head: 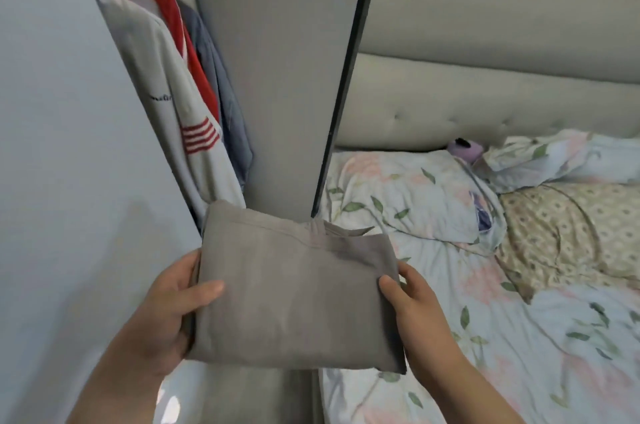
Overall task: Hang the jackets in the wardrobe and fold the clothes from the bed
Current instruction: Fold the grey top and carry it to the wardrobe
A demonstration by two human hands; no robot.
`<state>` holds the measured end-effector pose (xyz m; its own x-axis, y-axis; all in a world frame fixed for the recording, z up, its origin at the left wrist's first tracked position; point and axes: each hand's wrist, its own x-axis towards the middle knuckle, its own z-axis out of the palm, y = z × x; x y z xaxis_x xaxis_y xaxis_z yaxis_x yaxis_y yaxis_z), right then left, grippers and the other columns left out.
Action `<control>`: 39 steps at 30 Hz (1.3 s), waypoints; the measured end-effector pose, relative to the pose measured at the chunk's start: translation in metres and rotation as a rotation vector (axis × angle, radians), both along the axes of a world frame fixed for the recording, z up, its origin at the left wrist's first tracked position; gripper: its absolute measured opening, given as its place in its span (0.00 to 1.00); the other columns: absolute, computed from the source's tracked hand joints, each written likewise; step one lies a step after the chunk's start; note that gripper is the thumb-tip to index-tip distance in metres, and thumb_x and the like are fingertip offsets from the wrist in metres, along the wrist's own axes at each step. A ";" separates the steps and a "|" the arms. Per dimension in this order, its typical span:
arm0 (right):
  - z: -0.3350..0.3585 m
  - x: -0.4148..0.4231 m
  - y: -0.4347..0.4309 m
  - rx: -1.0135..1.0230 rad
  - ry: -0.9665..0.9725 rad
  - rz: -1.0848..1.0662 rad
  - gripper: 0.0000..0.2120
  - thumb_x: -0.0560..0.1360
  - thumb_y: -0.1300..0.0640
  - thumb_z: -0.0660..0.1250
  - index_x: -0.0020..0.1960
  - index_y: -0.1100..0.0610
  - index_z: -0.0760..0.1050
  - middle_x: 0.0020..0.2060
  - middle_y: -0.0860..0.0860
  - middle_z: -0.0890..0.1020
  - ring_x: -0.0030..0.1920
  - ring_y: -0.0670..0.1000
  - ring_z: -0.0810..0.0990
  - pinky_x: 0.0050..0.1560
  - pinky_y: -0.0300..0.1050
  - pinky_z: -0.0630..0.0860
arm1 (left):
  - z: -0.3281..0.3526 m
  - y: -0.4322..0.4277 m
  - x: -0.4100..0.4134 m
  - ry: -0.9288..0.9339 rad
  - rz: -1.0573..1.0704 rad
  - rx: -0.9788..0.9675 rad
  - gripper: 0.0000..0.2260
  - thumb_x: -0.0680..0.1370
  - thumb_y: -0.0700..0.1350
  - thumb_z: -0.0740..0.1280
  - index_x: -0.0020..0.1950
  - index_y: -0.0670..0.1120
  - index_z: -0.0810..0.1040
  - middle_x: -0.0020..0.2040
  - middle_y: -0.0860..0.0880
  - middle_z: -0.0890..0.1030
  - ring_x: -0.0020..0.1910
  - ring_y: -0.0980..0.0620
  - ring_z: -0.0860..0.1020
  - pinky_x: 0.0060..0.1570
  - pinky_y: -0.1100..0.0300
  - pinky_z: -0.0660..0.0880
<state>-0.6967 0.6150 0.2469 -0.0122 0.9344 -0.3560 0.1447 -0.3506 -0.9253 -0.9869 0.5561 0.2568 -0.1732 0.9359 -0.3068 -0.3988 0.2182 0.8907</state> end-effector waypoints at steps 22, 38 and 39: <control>0.192 -0.069 0.044 0.183 0.073 0.132 0.32 0.60 0.62 0.64 0.60 0.38 0.78 0.58 0.34 0.80 0.57 0.38 0.79 0.53 0.39 0.76 | 0.123 0.026 -0.054 -0.019 0.189 0.158 0.32 0.65 0.30 0.64 0.69 0.46 0.73 0.62 0.47 0.81 0.59 0.49 0.80 0.50 0.55 0.80; 0.214 -0.127 0.241 0.323 0.207 0.353 0.32 0.72 0.81 0.58 0.65 0.52 0.75 0.59 0.41 0.82 0.60 0.41 0.80 0.51 0.31 0.75 | 0.195 0.174 -0.071 0.270 0.614 0.174 0.23 0.72 0.25 0.65 0.63 0.44 0.77 0.49 0.53 0.85 0.42 0.61 0.83 0.42 0.67 0.80; 0.221 -0.133 0.255 0.354 0.217 0.363 0.32 0.72 0.82 0.58 0.65 0.52 0.75 0.59 0.40 0.82 0.60 0.40 0.79 0.51 0.30 0.75 | 0.204 0.188 -0.075 0.253 0.609 0.205 0.23 0.72 0.25 0.65 0.61 0.46 0.78 0.51 0.49 0.85 0.45 0.58 0.83 0.45 0.62 0.81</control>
<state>-0.8302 0.8698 0.4682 -0.3945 0.9186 0.0254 -0.0087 0.0239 -0.9997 -1.0618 0.7446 0.4608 -0.7293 0.6841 -0.0145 -0.1709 -0.1616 0.9719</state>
